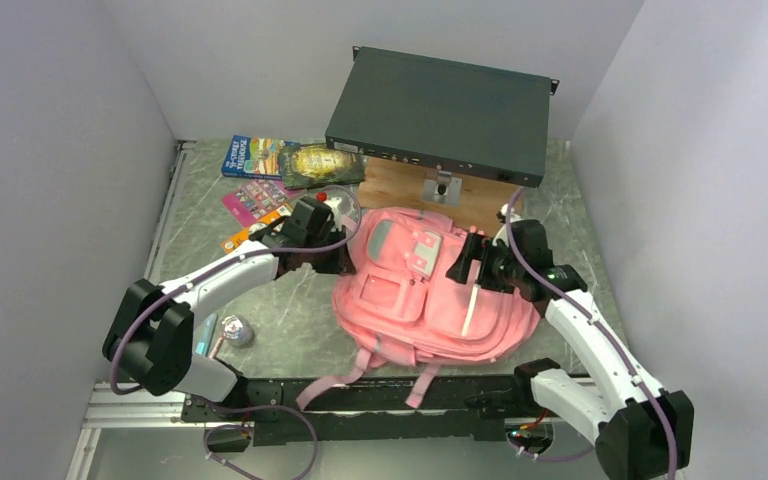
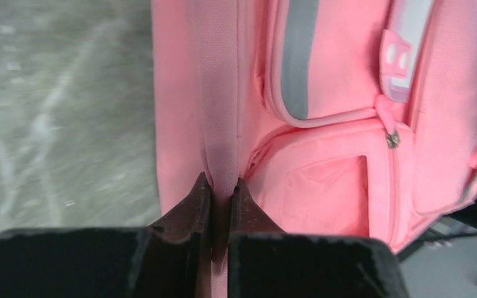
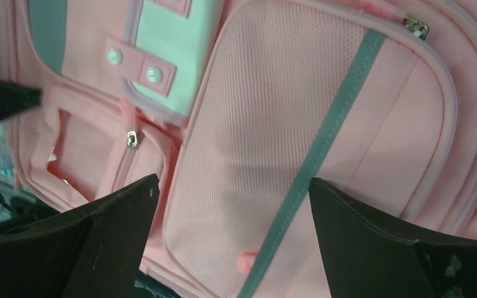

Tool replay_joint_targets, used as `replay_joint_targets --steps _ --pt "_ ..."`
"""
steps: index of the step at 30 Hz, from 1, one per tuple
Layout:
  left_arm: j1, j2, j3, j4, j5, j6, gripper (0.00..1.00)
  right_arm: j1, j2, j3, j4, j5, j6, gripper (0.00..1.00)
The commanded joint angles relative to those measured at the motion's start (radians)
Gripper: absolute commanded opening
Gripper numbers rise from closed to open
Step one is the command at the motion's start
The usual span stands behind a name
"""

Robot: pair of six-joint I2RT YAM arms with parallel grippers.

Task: Pack the student bag
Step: Adjust the student bag at the center of the board.

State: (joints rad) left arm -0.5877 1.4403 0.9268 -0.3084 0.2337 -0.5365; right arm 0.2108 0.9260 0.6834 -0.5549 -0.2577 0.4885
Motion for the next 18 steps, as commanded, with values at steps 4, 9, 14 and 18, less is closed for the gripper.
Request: replay_joint_targets --steps 4,9,14,18 --pt "0.051 0.003 0.165 -0.202 -0.38 0.179 0.0 0.138 0.018 0.063 -0.005 0.199 -0.005 0.94" --pt "0.052 -0.032 0.193 -0.253 -0.414 0.199 0.03 0.138 0.001 0.087 -0.055 0.384 0.015 0.98" --pt "0.051 -0.146 0.15 -0.22 -0.308 0.166 0.66 0.026 -0.006 0.059 0.019 0.238 -0.001 0.99" --pt "0.051 -0.256 0.092 -0.196 -0.221 0.106 0.9 -0.071 0.025 0.028 0.103 -0.001 -0.002 0.87"
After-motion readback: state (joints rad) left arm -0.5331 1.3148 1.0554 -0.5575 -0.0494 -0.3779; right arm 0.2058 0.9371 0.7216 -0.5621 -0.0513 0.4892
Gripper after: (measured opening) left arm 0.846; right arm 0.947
